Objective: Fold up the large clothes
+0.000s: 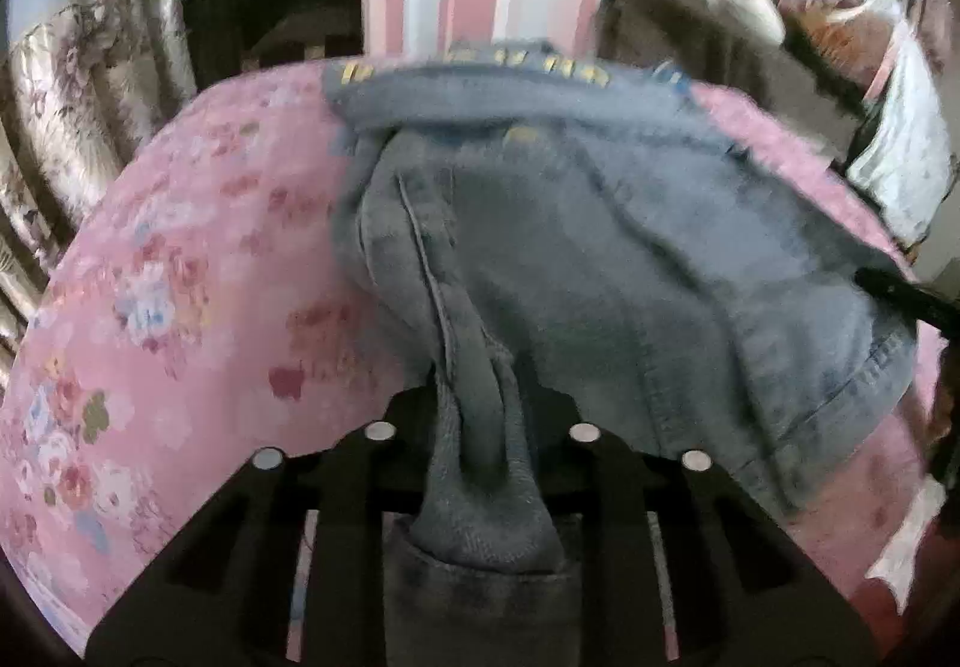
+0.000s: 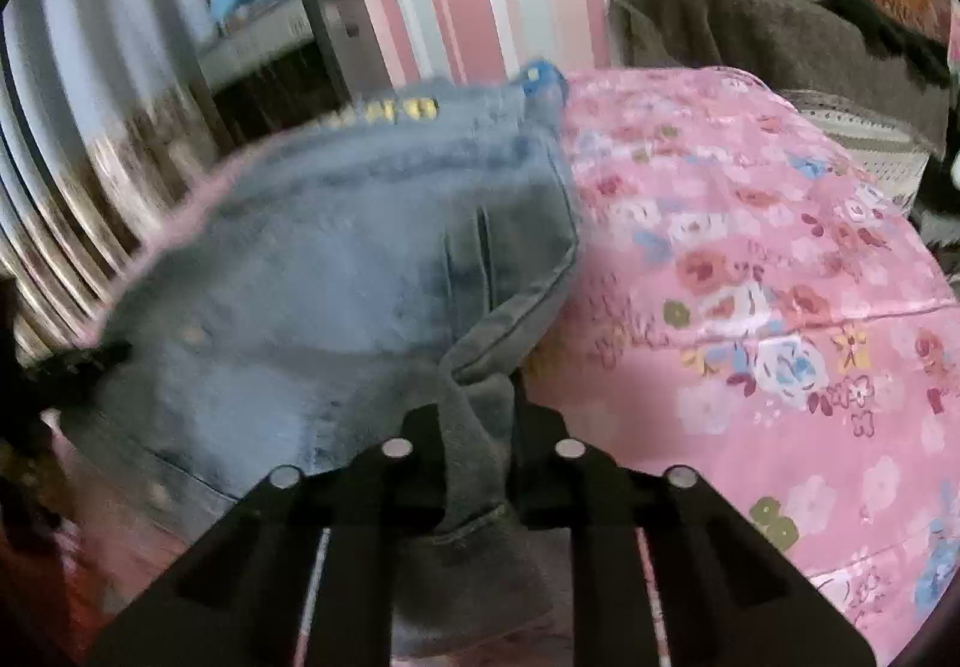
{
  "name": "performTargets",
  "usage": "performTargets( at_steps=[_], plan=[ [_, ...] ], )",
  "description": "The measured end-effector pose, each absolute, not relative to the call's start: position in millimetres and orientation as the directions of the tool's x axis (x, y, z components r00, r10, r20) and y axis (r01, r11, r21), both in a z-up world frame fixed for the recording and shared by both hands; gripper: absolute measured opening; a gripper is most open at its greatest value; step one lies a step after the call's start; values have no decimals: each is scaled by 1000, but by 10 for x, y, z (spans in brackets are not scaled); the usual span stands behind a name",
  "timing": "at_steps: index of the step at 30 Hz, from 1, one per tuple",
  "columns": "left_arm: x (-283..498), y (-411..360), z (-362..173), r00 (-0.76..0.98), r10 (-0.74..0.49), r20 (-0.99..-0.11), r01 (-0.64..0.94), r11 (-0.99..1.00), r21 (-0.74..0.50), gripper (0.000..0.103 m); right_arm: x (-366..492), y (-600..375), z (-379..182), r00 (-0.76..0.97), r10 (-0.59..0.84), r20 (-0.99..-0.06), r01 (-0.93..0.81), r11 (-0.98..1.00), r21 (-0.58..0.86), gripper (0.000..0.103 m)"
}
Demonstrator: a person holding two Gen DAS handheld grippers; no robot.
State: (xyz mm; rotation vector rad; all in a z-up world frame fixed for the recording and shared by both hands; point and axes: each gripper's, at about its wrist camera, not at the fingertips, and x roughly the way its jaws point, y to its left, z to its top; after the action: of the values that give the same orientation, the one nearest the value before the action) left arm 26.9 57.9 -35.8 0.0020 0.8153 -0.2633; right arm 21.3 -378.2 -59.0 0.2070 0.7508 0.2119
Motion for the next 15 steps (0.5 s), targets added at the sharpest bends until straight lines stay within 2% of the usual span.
performTargets(
  at_steps=[6, 8, 12, 14, 15],
  plan=[
    [152, 718, 304, 723, -290, -627, 256, 956, -146, 9, 86, -3876, -69, 771, 386, -507, -202, 903, 379, 12],
    [153, 774, 458, 729, -309, -612, 264, 950, -165, 9, 83, -3883, 38, 780, 400, -481, -214, 893, 396, 11],
    [214, 767, 397, 713, -307, -631, 267, 950, -160, 12, 145, -3857, 51, 801, 304, -516, -160, 939, 305, 11],
    [211, 717, 295, 704, -280, -653, 262, 957, -127, 17, 198, -3832, -35, 786, 276, -553, -145, 952, 270, 12],
    [194, 697, 242, 702, -271, -659, 263, 958, -114, 22, 214, -3827, -98, 773, 263, -578, -137, 958, 254, 12]
  ],
)
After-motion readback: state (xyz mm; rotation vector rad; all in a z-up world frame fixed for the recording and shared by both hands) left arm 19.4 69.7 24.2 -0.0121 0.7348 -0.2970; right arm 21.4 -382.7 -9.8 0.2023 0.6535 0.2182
